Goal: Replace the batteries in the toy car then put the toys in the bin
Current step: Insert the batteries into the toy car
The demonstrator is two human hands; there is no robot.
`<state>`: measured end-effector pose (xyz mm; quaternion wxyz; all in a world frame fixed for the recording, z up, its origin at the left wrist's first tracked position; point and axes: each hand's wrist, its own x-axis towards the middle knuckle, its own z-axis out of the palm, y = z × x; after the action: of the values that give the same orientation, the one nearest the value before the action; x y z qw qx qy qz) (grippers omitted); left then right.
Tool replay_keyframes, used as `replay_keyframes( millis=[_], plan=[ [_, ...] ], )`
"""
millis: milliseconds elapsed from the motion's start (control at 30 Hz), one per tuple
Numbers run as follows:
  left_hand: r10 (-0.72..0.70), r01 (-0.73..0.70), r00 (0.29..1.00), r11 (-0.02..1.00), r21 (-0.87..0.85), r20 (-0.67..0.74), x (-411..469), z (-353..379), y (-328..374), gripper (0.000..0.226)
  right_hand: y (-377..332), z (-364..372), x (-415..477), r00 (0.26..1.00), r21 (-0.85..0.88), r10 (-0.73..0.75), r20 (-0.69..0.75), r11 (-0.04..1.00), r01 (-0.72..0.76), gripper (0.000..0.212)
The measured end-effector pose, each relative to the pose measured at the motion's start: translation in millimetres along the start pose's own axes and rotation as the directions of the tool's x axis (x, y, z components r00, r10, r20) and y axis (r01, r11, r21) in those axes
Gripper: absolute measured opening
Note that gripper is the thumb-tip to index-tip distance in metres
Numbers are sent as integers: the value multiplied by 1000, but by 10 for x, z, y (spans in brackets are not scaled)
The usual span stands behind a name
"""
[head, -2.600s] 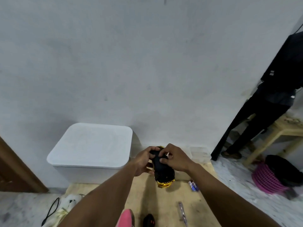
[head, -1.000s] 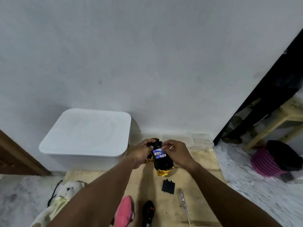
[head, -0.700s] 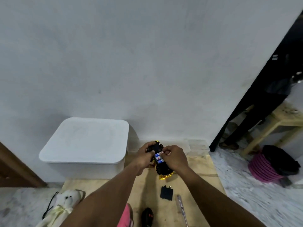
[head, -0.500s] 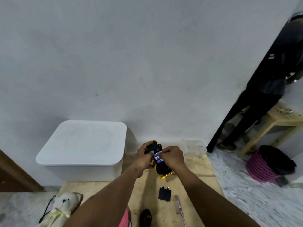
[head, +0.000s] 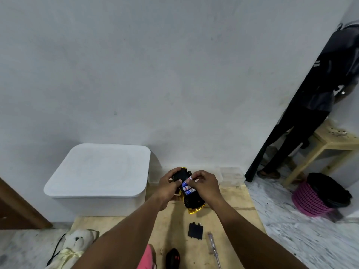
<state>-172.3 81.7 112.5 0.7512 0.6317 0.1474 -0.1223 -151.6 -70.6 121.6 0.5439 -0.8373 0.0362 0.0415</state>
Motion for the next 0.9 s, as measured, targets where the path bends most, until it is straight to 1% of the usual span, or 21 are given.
replay_keyframes(
  millis=[67, 133, 267, 400, 467, 500, 533, 567, 667, 733, 833, 900],
  plan=[
    [-18, 18, 1000, 1000, 4, 11, 12, -11, 16, 48, -26, 8, -16, 999, 75, -18, 38, 997, 15, 14],
    [-44, 44, 999, 999, 0, 13, 21, -19, 24, 50, -45, 8, -23, 999, 130, -2, 48, 992, -4, 13],
    [-78, 78, 997, 997, 22, 8, 43, -16, 31, 42, -20, -33, 1, 998, 164, 43, 54, 985, -52, 14],
    [-86, 86, 996, 995, 47, -16, 53, -57, 34, 35, 37, -137, 40, 996, 272, 92, -4, 958, -88, 10],
    [-75, 76, 997, 996, 49, -25, 69, -96, 16, 34, 34, -203, 54, 996, 320, 88, -30, 945, -74, 6],
    [-70, 71, 997, 996, 51, -24, 78, -109, 9, 33, 23, -230, 57, 997, 313, 74, -35, 948, -59, 8],
    [-66, 67, 998, 996, 57, -17, 84, -113, 6, 32, 11, -251, 58, 998, 282, 54, -31, 959, -43, 13],
    [-64, 64, 998, 996, 66, -9, 91, -109, 6, 32, 0, -263, 60, 1000, 215, 28, -14, 976, -24, 19],
    [-63, 61, 998, 994, 93, 20, 102, -76, 11, 31, -61, -268, 56, 992, -39, -39, 121, 998, 44, 31],
    [-65, 61, 997, 993, 104, 38, 96, -43, 23, 32, -74, -253, 65, 973, -172, -56, 225, 980, 96, 29],
    [-69, 61, 995, 992, 111, 68, 92, -1, 27, 34, -47, -245, 80, 943, -326, -104, 317, 921, 211, 12],
    [-67, 59, 995, 992, 112, 74, 94, 2, 28, 34, -47, -251, 95, 940, -378, -120, 318, 893, 242, 18]
  ],
)
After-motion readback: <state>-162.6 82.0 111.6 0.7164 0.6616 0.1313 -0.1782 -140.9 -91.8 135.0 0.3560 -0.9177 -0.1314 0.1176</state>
